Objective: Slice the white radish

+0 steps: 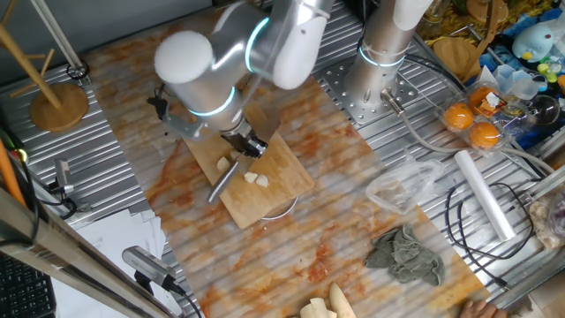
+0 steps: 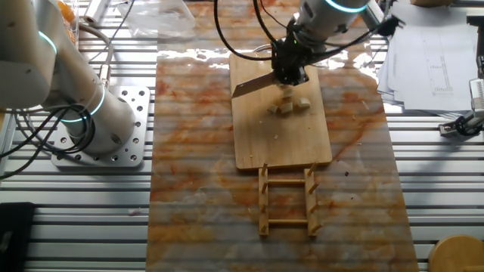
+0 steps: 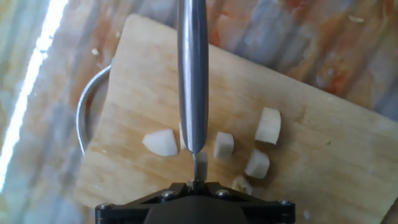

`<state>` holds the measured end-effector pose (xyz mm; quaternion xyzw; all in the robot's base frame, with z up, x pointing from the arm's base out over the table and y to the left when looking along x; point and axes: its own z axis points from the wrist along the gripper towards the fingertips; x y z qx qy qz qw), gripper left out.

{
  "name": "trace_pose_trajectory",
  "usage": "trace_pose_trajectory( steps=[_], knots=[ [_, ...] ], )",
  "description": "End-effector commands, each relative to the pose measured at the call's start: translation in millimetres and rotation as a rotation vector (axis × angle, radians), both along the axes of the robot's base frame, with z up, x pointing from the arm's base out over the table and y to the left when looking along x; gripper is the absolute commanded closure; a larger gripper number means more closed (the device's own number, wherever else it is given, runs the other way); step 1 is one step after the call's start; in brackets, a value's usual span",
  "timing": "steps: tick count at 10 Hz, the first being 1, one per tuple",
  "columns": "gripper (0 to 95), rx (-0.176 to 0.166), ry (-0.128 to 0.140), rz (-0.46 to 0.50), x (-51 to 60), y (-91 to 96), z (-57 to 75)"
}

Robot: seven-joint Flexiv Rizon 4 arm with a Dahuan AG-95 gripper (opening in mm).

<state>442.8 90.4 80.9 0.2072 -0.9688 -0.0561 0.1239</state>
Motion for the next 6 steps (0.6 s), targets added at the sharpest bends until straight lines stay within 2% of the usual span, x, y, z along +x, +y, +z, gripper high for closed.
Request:
trace_pose_trajectory(
  steps=[1, 2, 4, 6],
  knots=[
    [95.0, 0.12, -0.014, -0.178, 4.7, 4.7, 2.9],
    [95.0, 0.132, -0.013, -0.192, 7.6, 7.6, 3.7],
    [95.0, 0.128, -0.017, -0.205, 12.6, 16.5, 4.5],
    [95.0, 0.124, -0.023, -0.214, 13.1, 22.7, 0.0]
  ],
)
